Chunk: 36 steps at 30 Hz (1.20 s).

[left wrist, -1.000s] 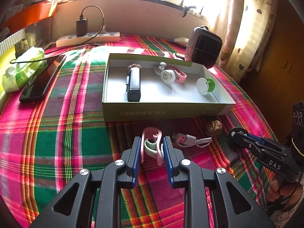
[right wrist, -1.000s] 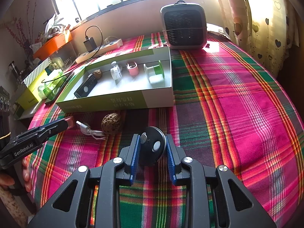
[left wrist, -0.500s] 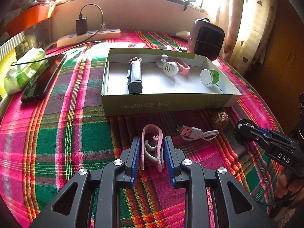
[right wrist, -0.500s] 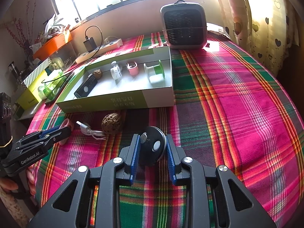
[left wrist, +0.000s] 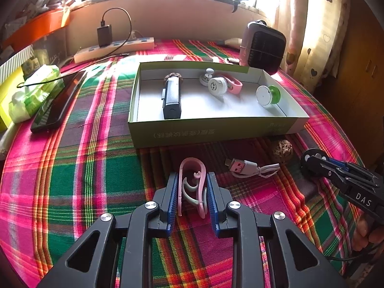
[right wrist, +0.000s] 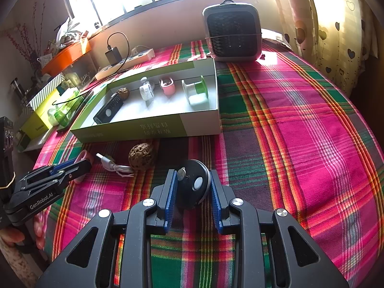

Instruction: Organize objects

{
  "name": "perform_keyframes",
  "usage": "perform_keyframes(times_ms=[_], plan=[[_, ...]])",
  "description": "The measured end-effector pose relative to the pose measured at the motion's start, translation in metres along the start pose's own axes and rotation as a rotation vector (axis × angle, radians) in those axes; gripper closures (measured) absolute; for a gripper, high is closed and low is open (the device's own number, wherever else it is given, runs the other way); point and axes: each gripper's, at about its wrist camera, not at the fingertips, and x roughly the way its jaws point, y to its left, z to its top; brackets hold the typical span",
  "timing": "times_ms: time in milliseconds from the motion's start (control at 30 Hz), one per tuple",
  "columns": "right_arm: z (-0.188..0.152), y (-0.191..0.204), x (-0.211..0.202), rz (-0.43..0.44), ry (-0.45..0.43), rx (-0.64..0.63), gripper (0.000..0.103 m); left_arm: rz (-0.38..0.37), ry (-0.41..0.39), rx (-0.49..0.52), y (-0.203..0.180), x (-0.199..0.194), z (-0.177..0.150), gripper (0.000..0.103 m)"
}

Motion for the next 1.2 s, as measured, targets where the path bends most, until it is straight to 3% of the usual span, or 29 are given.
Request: perform_keyframes(times_ms=[1200], plan=[[0.017, 0.023, -0.013, 0.035, -0.046, -0.047, 0.075, -0.022, -0.075, 0.043, -0.011, -0.026, 0.015, 0.082]])
